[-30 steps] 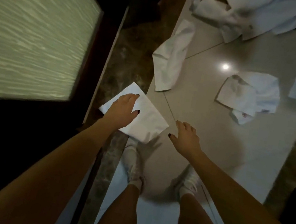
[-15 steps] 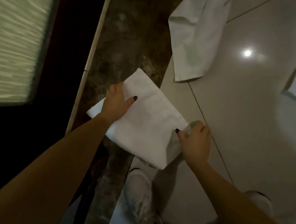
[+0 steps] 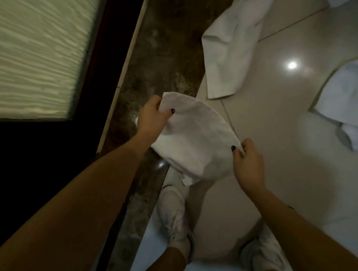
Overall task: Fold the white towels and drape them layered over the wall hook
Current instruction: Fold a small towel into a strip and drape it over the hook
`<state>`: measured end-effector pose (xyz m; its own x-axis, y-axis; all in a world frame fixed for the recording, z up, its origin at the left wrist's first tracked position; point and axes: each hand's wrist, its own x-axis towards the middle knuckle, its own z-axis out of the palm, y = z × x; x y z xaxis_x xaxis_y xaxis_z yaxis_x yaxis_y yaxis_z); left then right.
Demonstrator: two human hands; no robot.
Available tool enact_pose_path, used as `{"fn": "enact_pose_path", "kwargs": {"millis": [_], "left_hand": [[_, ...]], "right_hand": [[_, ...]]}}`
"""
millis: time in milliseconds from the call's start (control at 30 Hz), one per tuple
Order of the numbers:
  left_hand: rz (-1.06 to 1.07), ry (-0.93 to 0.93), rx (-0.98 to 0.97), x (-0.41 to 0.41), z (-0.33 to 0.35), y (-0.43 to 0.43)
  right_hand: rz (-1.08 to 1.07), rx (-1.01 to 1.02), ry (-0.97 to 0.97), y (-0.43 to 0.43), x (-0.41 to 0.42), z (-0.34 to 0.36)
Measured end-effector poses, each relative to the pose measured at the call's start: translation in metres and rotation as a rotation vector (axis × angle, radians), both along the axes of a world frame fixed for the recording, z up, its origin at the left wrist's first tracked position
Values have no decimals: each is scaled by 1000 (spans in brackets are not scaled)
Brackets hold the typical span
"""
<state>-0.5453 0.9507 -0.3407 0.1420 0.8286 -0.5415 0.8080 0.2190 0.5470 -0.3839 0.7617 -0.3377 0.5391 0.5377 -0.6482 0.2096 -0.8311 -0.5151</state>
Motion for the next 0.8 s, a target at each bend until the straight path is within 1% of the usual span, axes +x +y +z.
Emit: {"fn": "enact_pose_path", "kwargs": {"millis": [100,200,333,533,700,800], "left_hand": [[-23,-37,33,15,72,-1],[-86,-50,46,33,147,10],[-163,-29,105,63,243,33],[-243,-113,213,115,396,51],[-278,-248,232,157,524,31],[-233,-382,218,184,592,3]], "right_hand": [[-5,59,-73,8,26,67],[-55,107,-121,21,57,135],[-156,245,-143,44,98,228],[-289,404,-147,60,151,376],[-441,532,-152,44,176,516],[-531,621,-55,22,194,603]]}}
